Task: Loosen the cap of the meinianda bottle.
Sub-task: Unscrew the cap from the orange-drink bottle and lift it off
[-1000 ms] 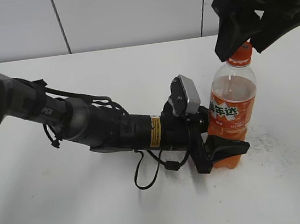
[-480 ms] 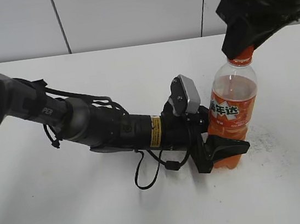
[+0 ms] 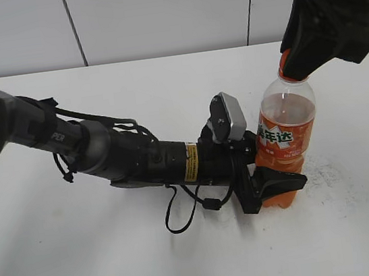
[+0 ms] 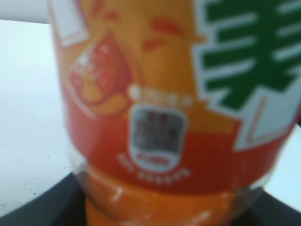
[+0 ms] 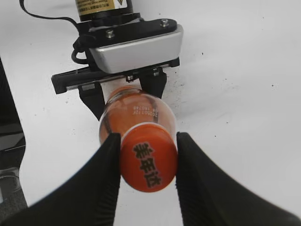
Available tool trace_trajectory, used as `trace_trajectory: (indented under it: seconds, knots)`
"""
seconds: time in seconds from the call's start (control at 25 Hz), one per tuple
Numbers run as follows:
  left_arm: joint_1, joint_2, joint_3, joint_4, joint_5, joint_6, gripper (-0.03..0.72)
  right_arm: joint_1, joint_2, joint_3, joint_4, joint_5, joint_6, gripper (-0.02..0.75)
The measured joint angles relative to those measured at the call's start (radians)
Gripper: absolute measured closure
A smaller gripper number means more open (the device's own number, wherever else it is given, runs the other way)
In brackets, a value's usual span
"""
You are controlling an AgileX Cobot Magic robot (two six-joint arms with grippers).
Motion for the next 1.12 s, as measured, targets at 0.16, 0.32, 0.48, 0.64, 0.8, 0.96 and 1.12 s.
trace_trajectory:
  seconds: [0.16, 0.32, 0.48, 0.64, 0.8, 0.96, 1.12]
  knots:
    - [0.000, 0.000, 0.000, 0.001, -0.001, 0.001, 0.213, 0.000, 0.000, 0.000, 0.002, 0.000, 0.042, 0.472]
    - [0.000, 0.000, 0.000, 0.000, -0.001, 0.000, 0.213, 0.000, 0.001, 0.000, 0.002, -0.011, 0.329, 0.181]
    - [0.001, 0.000, 0.000, 0.000, -0.002, 0.000, 0.213, 0.000, 0.001, 0.000, 0.002, -0.038, 0.655, 0.108]
    - [0.001, 0.000, 0.000, 0.000, -0.002, 0.000, 0.213, 0.000, 0.001, 0.000, 0.002, -0.038, 0.963, 0.196]
    - [0.001, 0.000, 0.000, 0.000, -0.002, 0.000, 0.213, 0.000, 0.001, 0.000, -0.002, -0.024, 1.046, 0.383]
    - [0.001, 0.000, 0.000, 0.000, -0.002, 0.000, 0.213, 0.000, 0.001, 0.000, -0.023, -0.012, 1.053, 0.464]
    - [0.000, 0.000, 0.000, -0.004, 0.000, -0.002, 0.213, 0.000, 0.001, 0.000, -0.041, -0.011, 1.043, 0.464]
